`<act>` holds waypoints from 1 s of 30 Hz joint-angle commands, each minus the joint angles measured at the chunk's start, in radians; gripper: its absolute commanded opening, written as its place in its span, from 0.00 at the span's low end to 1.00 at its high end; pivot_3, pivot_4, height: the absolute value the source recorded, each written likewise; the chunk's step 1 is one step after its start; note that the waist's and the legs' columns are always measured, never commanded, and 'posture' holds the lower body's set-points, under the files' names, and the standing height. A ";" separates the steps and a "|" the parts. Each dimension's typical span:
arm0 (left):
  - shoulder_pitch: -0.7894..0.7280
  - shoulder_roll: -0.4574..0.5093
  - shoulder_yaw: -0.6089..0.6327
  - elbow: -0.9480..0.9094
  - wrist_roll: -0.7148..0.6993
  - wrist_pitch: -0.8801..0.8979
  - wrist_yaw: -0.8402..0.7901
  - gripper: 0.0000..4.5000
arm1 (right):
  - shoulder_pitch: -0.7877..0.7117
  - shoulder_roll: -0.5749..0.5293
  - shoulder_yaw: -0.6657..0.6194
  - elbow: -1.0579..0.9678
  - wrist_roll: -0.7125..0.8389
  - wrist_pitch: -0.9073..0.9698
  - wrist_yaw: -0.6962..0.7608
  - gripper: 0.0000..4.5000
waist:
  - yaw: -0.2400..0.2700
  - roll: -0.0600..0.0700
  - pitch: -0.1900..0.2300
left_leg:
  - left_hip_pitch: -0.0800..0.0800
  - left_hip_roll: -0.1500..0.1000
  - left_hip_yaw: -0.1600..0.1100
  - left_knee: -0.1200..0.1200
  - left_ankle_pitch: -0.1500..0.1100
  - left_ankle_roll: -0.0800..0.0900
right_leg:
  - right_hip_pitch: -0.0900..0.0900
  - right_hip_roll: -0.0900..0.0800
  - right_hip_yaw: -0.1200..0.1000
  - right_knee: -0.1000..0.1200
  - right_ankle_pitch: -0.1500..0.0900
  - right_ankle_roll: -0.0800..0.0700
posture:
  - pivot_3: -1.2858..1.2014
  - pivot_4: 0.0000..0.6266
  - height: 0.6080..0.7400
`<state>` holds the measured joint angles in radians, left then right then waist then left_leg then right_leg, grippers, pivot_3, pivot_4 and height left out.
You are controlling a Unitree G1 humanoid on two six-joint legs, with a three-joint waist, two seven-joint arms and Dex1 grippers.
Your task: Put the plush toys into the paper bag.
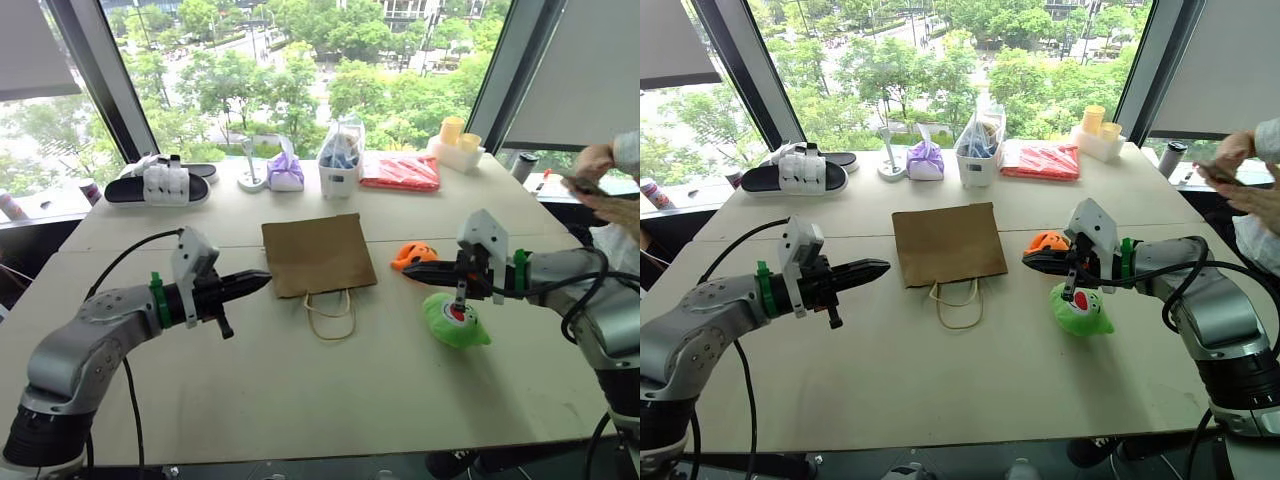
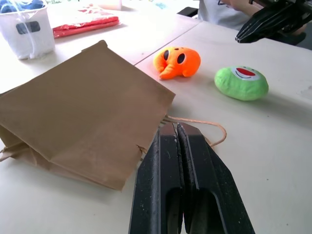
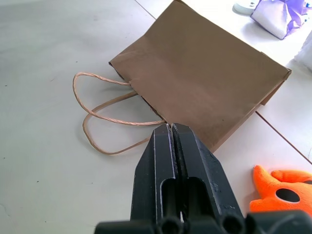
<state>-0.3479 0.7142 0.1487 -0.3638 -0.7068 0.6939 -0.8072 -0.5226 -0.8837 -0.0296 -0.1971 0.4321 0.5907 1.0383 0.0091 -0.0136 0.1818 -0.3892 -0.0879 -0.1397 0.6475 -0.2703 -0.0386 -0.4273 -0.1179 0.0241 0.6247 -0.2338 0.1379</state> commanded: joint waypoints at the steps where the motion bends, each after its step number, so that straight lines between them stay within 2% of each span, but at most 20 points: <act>1: -0.022 0.010 -0.010 -0.003 0.018 -0.023 -0.016 0.01 | -0.014 -0.005 -0.022 -0.033 0.000 -0.014 -0.010 0.00 | 0.000 0.000 0.000 | 0.000 0.000 0.000 0.000 0.000 0.000 | 0.000 0.000 0.000 0.000 0.000 0.000 | 0.52 0.24 1.00; 5: -0.042 0.021 -0.007 -0.002 -0.023 0.020 -0.046 0.01 | 0.002 -0.005 -0.030 -0.054 0.008 -0.005 -0.022 0.00 | 0.001 0.000 0.000 | 0.000 0.000 0.000 0.000 0.000 0.000 | 0.000 0.000 0.000 0.000 0.000 0.000 | 0.52 0.24 1.00; 21: -0.081 0.049 -0.087 0.070 0.102 -0.077 -0.162 0.01 | 0.101 0.004 -0.072 -0.172 0.044 0.049 -0.097 0.00 | 0.000 0.000 0.000 | 0.000 0.000 0.000 0.000 0.000 0.000 | 0.000 0.000 0.000 0.000 0.000 0.000 | 0.52 0.24 1.00; 24: -0.060 0.079 -0.109 0.070 0.132 -0.111 -0.221 0.19 | 0.112 0.007 -0.074 -0.189 0.050 0.056 -0.109 0.00 | 0.000 0.000 0.000 | 0.000 0.000 0.000 0.000 0.000 0.000 | 0.000 0.000 0.000 0.000 0.000 0.000 | 0.52 0.24 1.00; 26: -0.039 0.104 -0.147 0.082 0.196 -0.192 -0.266 0.39 | 0.127 0.006 -0.077 -0.204 0.053 0.058 -0.118 0.00 | 0.000 0.000 0.000 | 0.000 0.000 0.000 0.000 0.000 0.000 | 0.000 0.000 0.000 0.000 0.000 0.000 | 0.52 0.24 1.00; 27: -0.035 0.108 -0.159 0.093 0.219 -0.224 -0.276 0.53 | 0.131 0.006 -0.076 -0.208 0.054 0.059 -0.122 0.00 | 0.000 0.000 0.001 | 0.000 0.000 0.001 0.000 0.000 0.000 | 0.000 0.000 0.000 0.000 0.000 0.000 | 0.52 0.24 1.00; 28: -0.036 0.104 -0.174 0.105 0.239 -0.253 -0.284 0.59 | 0.137 0.006 -0.078 -0.217 0.059 0.064 -0.128 0.00 | 0.001 0.000 0.000 | 0.000 0.000 0.000 0.000 0.000 0.000 | 0.000 0.000 0.000 0.000 0.000 0.000 | 0.52 0.24 1.00; 30: -0.049 0.078 -0.209 0.135 0.275 -0.303 -0.296 0.79 | 0.152 0.008 -0.084 -0.239 0.070 0.076 -0.141 0.00 | 0.003 0.000 0.001 | 0.000 0.000 0.000 0.000 0.000 0.000 | 0.000 0.000 0.000 0.000 0.000 0.000 | 0.52 0.24 1.00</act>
<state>-0.3858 0.8011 -0.0387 -0.2415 -0.4664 0.4526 -1.0868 -0.3739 -0.8798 -0.0802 -0.3886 0.4825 0.6603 0.9098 0.0118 -0.0136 0.1823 -0.3895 -0.0879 -0.1393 0.6477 -0.2704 -0.0385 -0.4276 -0.1182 0.0242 0.6246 -0.2337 0.1378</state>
